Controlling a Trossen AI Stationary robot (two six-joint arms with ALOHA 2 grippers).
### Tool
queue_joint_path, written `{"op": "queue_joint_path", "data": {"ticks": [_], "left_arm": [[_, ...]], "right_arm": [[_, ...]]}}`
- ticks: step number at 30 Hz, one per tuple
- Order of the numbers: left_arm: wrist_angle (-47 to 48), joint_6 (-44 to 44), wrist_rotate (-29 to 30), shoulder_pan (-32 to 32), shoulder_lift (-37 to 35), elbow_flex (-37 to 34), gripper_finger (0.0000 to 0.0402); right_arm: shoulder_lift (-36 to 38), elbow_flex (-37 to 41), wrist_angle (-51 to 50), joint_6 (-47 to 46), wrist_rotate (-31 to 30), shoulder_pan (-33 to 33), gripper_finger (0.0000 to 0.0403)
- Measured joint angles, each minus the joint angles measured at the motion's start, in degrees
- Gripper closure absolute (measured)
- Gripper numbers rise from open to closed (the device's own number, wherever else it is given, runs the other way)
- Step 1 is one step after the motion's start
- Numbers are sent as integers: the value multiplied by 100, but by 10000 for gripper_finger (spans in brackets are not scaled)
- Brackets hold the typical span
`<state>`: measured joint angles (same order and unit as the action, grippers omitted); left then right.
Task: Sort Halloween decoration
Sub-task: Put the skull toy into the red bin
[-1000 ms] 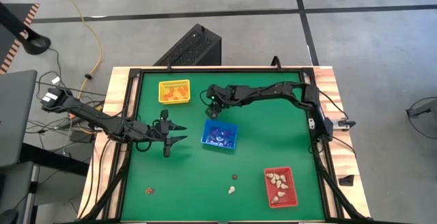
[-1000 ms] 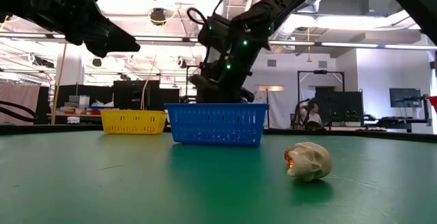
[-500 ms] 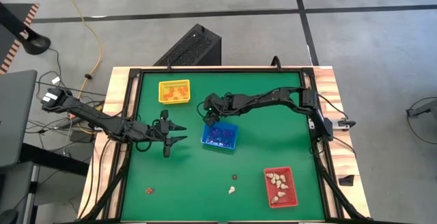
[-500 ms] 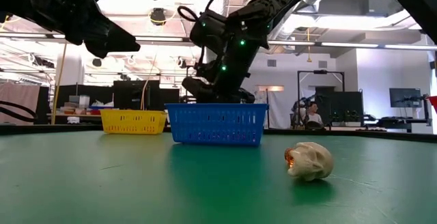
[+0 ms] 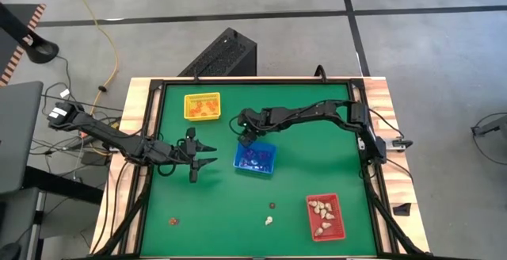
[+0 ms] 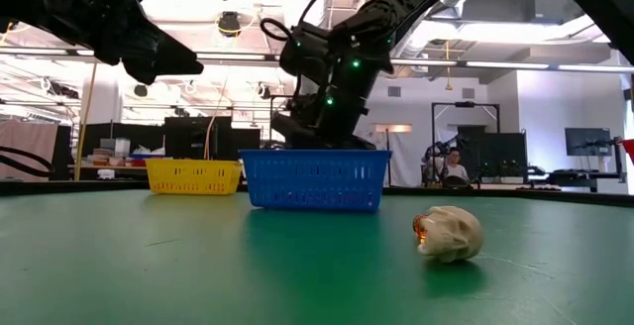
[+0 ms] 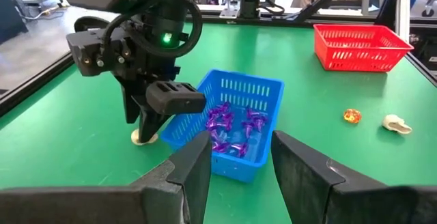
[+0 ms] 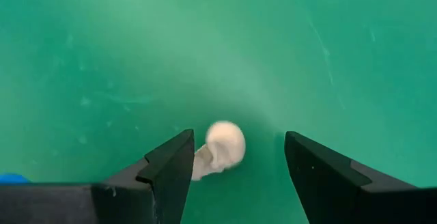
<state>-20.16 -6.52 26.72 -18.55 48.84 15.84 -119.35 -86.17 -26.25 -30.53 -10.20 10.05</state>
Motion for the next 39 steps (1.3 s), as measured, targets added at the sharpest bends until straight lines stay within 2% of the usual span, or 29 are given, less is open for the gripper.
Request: {"op": "queue_joint_path", "data": {"ticks": [10,16,20,31,39], "left_arm": [[-19,-1,-8,0,0,0,258],[-9,-2,-97,0,-2,0,258],[0,22,-94,0,-2,0,258],[20,87,-94,0,-2,0,258],[74,59,-92,0,-1,-2,258]], "right_arm": [[-352,-43,268,56,7,11,142],[-382,-237,-192,60,-44,5,152],[-406,-474,-650,57,-32,0,187],[-206,-1074,-1572,542,116,-65,324],[715,-1161,-2232,1009,448,-115,348]]}}
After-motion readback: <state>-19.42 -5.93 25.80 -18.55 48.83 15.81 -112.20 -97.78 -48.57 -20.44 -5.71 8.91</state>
